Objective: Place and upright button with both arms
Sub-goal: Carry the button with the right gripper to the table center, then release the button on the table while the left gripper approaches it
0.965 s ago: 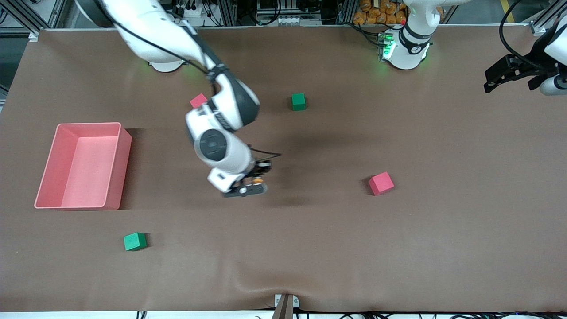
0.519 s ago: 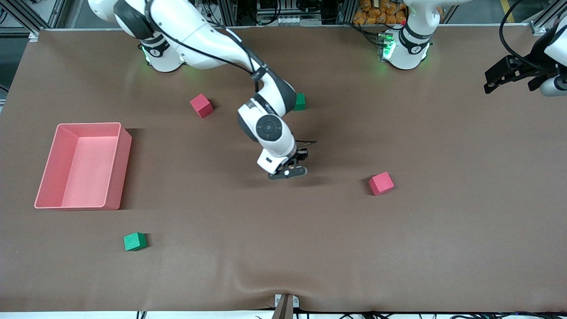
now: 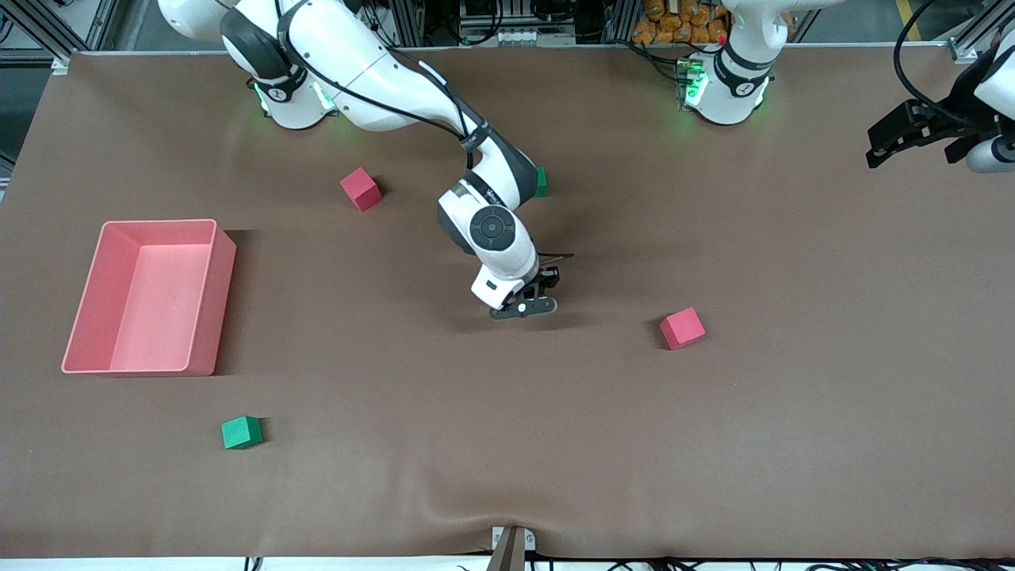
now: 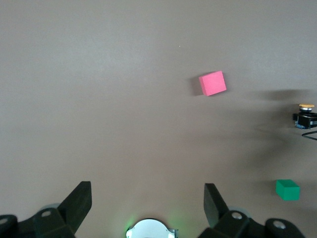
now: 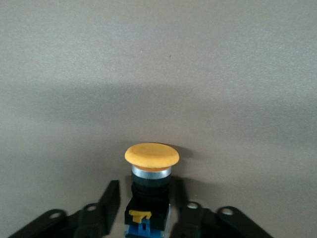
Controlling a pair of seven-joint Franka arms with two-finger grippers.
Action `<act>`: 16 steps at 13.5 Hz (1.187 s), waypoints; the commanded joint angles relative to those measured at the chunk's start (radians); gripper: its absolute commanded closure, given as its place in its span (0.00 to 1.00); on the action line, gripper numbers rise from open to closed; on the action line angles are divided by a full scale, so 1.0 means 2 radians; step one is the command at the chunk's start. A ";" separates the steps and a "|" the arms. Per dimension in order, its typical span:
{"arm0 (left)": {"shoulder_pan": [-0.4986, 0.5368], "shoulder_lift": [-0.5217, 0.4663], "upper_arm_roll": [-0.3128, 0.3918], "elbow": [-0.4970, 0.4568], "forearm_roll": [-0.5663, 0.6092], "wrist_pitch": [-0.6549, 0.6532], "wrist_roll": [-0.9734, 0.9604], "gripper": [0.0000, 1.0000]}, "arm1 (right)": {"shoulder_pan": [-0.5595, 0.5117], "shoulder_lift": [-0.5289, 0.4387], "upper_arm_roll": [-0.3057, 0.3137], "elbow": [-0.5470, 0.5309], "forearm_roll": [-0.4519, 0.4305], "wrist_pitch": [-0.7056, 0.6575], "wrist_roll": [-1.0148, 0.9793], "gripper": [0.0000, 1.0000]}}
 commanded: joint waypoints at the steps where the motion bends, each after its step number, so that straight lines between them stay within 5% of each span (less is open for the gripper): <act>1: 0.002 0.001 -0.001 0.004 -0.007 0.002 0.003 0.00 | 0.003 0.008 -0.005 0.016 0.006 0.001 0.006 0.00; 7: 0.001 0.010 -0.002 0.000 -0.035 0.003 -0.007 0.00 | -0.033 -0.031 -0.009 0.053 0.003 -0.073 0.006 0.00; 9: -0.002 0.024 -0.006 -0.001 -0.042 0.003 -0.009 0.00 | -0.048 -0.070 -0.053 0.060 -0.010 -0.125 -0.002 0.00; 13: -0.021 0.061 -0.008 -0.017 -0.098 0.003 -0.010 0.00 | -0.125 -0.130 -0.053 0.067 -0.010 -0.212 -0.001 0.00; 16: -0.085 0.110 -0.008 -0.011 -0.098 0.012 -0.040 0.00 | -0.191 -0.173 -0.051 0.067 -0.012 -0.278 -0.001 0.00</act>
